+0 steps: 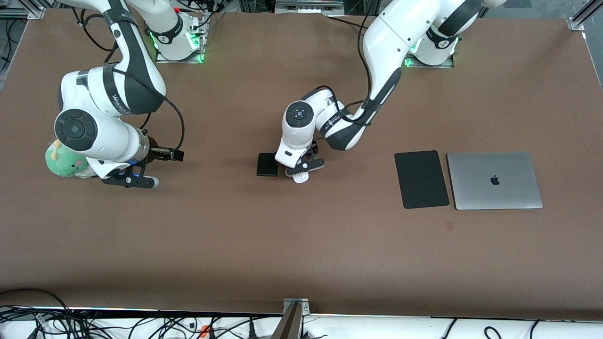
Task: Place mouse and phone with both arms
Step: 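Lower the left gripper over the white mouse and close on it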
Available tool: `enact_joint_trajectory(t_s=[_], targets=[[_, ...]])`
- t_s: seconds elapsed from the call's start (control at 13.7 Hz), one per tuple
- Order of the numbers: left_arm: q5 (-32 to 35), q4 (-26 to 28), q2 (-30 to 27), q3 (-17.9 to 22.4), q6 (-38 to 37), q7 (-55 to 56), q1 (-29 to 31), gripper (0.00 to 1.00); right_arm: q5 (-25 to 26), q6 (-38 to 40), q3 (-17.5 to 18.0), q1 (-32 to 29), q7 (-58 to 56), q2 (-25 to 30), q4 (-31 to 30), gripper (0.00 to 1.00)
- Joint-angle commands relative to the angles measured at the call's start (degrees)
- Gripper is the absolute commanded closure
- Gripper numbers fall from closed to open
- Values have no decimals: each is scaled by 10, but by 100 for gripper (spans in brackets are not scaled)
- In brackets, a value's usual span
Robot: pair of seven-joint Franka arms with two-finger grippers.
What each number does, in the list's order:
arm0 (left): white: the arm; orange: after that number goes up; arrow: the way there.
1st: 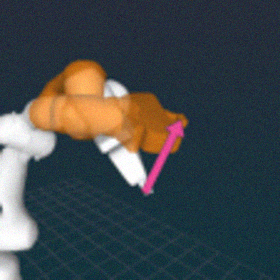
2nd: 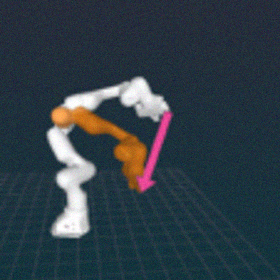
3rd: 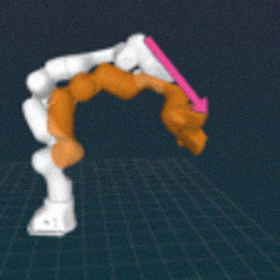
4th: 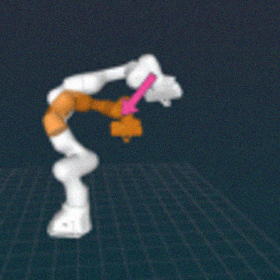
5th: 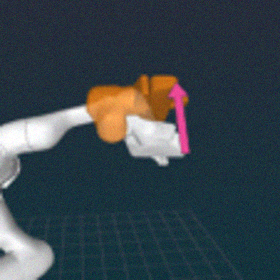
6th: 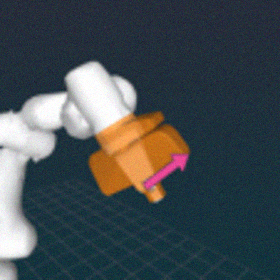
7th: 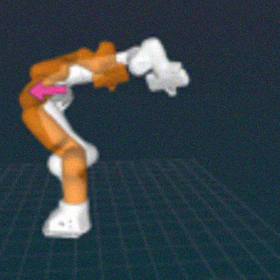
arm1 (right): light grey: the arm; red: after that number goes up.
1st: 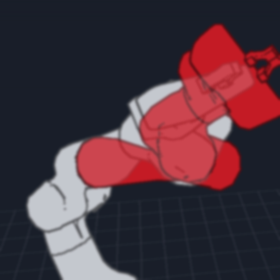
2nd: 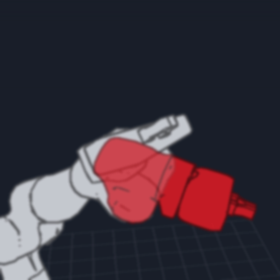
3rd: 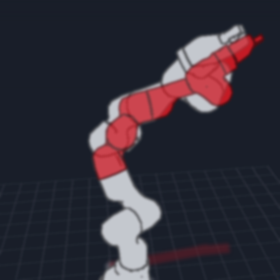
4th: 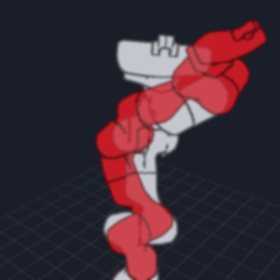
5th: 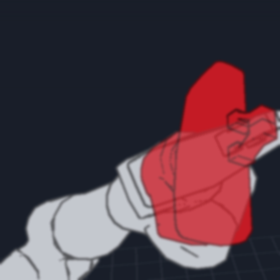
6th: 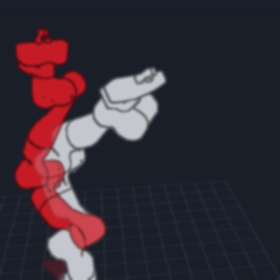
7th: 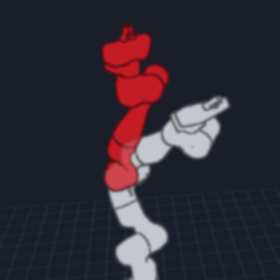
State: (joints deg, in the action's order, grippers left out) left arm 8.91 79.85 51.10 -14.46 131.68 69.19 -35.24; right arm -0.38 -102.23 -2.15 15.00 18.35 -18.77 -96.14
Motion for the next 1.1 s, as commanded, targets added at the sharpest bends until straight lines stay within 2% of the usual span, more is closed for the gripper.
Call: enact_joint_trajectory(t_s=[0.0,0.37,0.44,0.66,0.8,0.88,1.02], targets=[[13,-21,11,7,-8,-21,-8,4,-1,-2,-1,1,6,-2,3,0],[13,-20,15,7,-7,-21,-8,7,-1,-2,-1,1,6,-3,3,0],[13,-20,17,7,-6,-21,-8,13,-1,-2,-1,1,6,-5,4,0],[16,-20,17,7,-6,-22,-6,41,-1,-2,-1,1,6,-6,4,0],[26,-20,10,7,-7,-48,2,55,-1,-2,-1,1,6,-6,4,0],[26,-20,6,6,-9,-63,12,59,-1,-2,-1,1,6,-6,4,0],[24,-16,-3,5,-13,-71,26,60,-1,-2,-1,1,6,-6,4,0]])
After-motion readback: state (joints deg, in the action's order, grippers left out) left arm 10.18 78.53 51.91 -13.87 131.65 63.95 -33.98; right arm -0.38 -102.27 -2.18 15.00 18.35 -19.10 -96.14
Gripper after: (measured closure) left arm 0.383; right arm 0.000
